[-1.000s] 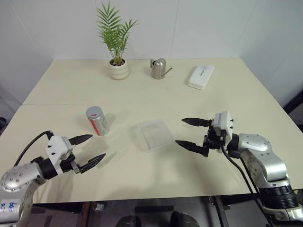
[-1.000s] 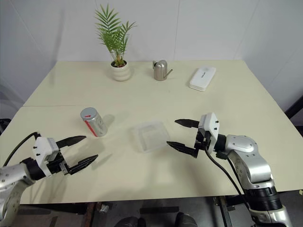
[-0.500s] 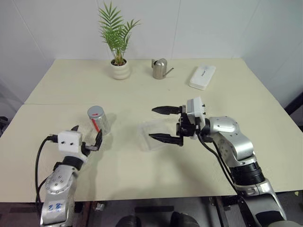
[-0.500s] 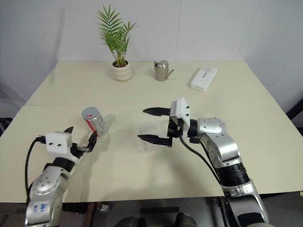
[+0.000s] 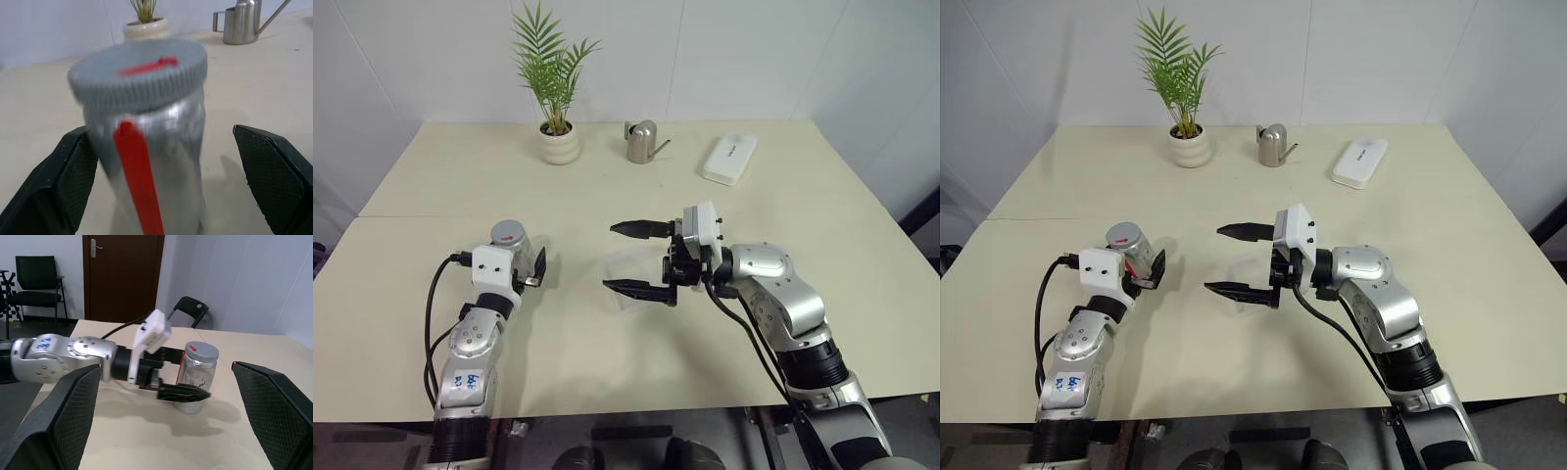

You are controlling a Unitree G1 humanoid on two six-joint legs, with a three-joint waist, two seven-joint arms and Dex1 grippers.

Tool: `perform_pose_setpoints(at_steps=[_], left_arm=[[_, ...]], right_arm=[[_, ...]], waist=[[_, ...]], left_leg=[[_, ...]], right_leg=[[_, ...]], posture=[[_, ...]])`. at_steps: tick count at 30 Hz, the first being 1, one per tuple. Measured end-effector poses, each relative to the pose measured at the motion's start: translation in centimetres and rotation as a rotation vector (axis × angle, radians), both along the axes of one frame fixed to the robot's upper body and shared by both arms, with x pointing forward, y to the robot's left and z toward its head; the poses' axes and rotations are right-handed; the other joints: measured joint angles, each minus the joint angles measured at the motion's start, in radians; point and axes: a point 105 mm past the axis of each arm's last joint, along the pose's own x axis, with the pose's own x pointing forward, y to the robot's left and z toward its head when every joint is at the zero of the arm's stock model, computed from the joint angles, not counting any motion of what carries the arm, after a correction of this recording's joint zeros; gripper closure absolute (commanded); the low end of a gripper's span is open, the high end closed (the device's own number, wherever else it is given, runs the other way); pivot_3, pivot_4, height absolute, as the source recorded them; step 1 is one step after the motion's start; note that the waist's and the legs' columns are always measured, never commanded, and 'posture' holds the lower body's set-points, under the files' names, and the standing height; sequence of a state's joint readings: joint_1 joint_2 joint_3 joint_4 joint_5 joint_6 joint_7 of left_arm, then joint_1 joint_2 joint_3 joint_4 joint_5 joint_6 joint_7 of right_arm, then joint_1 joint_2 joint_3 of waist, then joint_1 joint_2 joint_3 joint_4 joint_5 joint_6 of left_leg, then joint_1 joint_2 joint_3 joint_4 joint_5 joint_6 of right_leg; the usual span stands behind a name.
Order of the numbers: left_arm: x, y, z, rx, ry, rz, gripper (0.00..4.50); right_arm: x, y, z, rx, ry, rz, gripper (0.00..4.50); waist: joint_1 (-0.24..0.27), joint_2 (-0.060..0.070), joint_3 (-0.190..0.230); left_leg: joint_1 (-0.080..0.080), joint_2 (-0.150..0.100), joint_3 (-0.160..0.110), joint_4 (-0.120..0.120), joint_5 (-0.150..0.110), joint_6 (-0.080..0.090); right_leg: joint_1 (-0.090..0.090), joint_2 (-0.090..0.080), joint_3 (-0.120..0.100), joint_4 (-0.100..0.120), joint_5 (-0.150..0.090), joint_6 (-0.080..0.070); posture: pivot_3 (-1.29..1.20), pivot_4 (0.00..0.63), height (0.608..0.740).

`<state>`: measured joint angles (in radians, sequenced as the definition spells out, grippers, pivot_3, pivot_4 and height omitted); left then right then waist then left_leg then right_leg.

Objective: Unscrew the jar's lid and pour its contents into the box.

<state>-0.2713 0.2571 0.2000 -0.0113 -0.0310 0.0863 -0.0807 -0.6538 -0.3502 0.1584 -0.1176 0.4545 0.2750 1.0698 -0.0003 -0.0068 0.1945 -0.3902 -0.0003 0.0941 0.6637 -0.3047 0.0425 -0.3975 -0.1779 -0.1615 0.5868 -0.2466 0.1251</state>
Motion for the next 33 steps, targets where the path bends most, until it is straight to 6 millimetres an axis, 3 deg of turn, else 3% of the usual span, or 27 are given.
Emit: perform_pose_setpoints(at_steps=[4,5,7,13,18,21,25,28,30,33], left_arm=[[0.2,0.1,-0.6,0.002,0.014,0.005,0.01],[0.1,0.2,-0.5,0.006,0.01,0.007,0.19],[0.1,0.3,-0.4,0.008,-0.001,0.009,0.61],[0.5,0.2,0.6,-0.043,-0.08,-0.011,2.47],[0.7,-0.2,0.3,-0.111,-0.084,-0.078,2.5],[0.7,-1.4,1.1,-0.12,-0.072,-0.224,2.5],[-0.3,-3.5,4.4,-0.006,-0.056,-0.475,2.5],[-1.9,-5.7,6.5,0.103,-0.003,-0.703,2.5],[-2.8,-7.0,6.8,0.135,0.024,-0.805,2.5],[-3.3,-8.0,6.0,0.131,0.083,-0.885,2.5]], right_arm=[[0.2,-0.1,-0.3,0.004,0.02,-0.019,0.0],[0.2,-0.1,-0.3,0.007,0.021,-0.023,0.0],[0.1,0.0,-0.2,0.012,0.017,-0.028,0.0],[0.2,0.0,-0.2,0.027,0.023,-0.041,0.0],[0.6,-0.2,-1.0,0.027,0.057,-0.065,0.0],[1.1,-0.4,-0.9,0.029,0.078,-0.097,0.0],[1.6,0.3,1.1,0.041,0.083,-0.12,0.0],[1.1,2.3,3.4,0.065,0.074,-0.097,0.0],[0.7,3.3,4.4,0.072,0.07,-0.082,0.0],[0.5,4.4,4.2,0.063,0.102,-0.081,0.0]], waist=[[-0.002,0.0,0.0],[-0.002,0.0,0.0],[-0.001,0.0,0.0],[0.0,0.0,0.0],[0.0,0.0,0.0],[-0.002,0.0,0.0],[-0.006,0.0,0.0],[-0.011,0.0,0.001],[-0.012,0.0,0.001],[-0.011,0.0,0.001]], left_leg=[[0.0,0.0,0.0,0.0,0.0,0.0],[0.0,0.0,0.0,0.0,0.0,0.0],[0.0,0.0,0.0,0.0,0.0,0.0],[0.0,0.0,0.0,0.0,0.0,0.0],[0.0,0.0,0.001,0.0,0.0,0.0],[-0.001,0.0,0.001,0.001,0.0,0.0],[-0.001,0.001,0.001,0.001,0.0,0.0],[-0.001,0.003,0.002,0.0,0.0,-0.002],[-0.001,0.003,0.002,0.0,0.0,-0.002],[-0.001,0.003,0.001,0.0,-0.001,-0.003]], right_leg=[[0.0,0.0,0.0,0.0,0.0,0.0],[0.0,0.0,0.0,0.0,0.0,0.0],[0.0,0.0,0.0,0.0,0.0,0.0],[0.0,0.0,0.0,0.0,0.0,0.0],[0.0,0.0,0.0,0.0,0.0,0.0],[0.0,0.0,0.0,0.0,0.0,0.0],[-0.002,0.001,0.001,0.001,0.0,0.0],[-0.004,0.003,0.002,0.002,0.0,-0.001],[-0.004,0.005,0.003,0.002,0.0,-0.001],[-0.004,0.006,0.003,0.002,0.0,-0.001]], posture=[[0.0,0.15,0.74],[0.0,0.15,0.74],[0.0,0.15,0.74],[0.0,0.15,0.74],[0.0,0.15,0.74],[0.0,0.15,0.74],[0.0,0.15,0.74],[0.0,0.15,0.74],[0.0,0.15,0.74],[0.0,0.15,0.74]])
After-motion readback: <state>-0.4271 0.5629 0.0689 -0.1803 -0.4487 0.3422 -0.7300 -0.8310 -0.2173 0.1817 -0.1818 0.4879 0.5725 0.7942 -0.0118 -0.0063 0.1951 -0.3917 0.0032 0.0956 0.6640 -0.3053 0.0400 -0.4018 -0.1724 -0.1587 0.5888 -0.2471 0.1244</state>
